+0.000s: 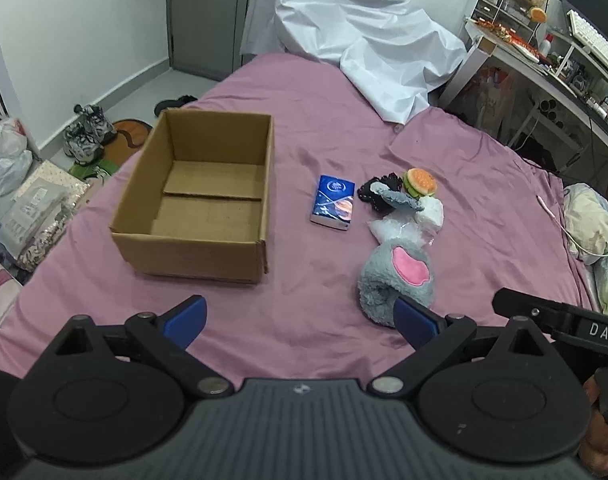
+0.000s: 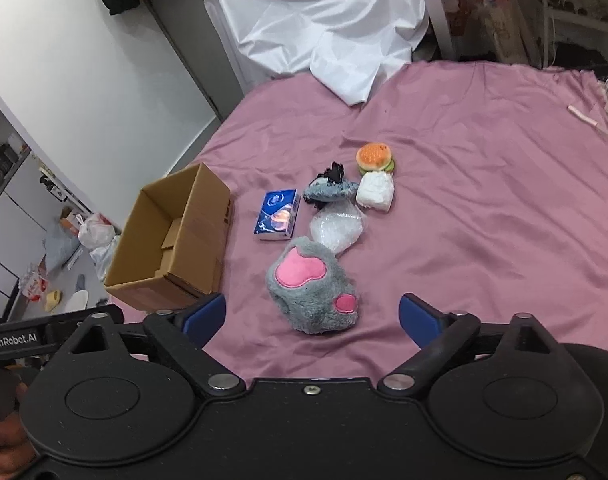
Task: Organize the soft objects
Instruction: 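Move the left tool toward the grey plush with pink paw pads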
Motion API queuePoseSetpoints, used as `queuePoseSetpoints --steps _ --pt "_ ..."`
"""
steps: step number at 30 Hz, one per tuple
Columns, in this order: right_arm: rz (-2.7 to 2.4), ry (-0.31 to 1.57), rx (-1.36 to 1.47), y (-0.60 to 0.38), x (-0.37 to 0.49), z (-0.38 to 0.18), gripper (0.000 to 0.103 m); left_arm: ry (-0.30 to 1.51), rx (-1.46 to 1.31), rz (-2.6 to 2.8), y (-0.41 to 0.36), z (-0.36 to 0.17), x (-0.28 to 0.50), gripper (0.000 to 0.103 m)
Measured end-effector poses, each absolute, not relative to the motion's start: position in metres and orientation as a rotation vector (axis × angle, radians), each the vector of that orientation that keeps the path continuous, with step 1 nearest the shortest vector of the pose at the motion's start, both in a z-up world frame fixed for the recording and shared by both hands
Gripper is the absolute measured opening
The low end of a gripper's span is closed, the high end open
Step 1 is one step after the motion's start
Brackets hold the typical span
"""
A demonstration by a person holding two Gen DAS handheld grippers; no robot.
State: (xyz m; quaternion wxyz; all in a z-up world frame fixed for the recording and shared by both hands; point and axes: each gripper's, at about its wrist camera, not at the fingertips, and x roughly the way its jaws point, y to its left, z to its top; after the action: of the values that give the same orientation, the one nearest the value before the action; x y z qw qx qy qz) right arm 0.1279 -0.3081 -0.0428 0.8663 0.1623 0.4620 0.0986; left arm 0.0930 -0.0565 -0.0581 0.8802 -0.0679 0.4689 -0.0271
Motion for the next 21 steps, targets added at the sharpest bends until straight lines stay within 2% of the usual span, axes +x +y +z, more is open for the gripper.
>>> queuePoseSetpoints --steps 7,8,9,14,21 --pt "0.254 1.003 0.378 -0.309 0.143 -0.056 0.088 1.008 -0.135 -0.031 -0.066 -0.075 0.116 0.1" --pt "0.259 1.01 0.396 -0.31 0.146 -0.059 0.086 1.012 -0.122 -0.011 -0.068 -0.078 0.119 0.1" --pt "0.263 1.019 0.416 -0.311 0.148 -0.062 0.079 1.015 -0.112 0.008 -0.069 -0.081 0.122 0.1" --pt "0.283 1.073 0.495 -0.312 0.163 -0.08 0.065 1.033 -0.108 0.062 -0.077 -0.095 0.14 0.1" --pt "0.27 1.104 0.526 -0.314 0.174 -0.092 0.065 1.077 -0.093 0.063 -0.087 -0.11 0.165 0.1"
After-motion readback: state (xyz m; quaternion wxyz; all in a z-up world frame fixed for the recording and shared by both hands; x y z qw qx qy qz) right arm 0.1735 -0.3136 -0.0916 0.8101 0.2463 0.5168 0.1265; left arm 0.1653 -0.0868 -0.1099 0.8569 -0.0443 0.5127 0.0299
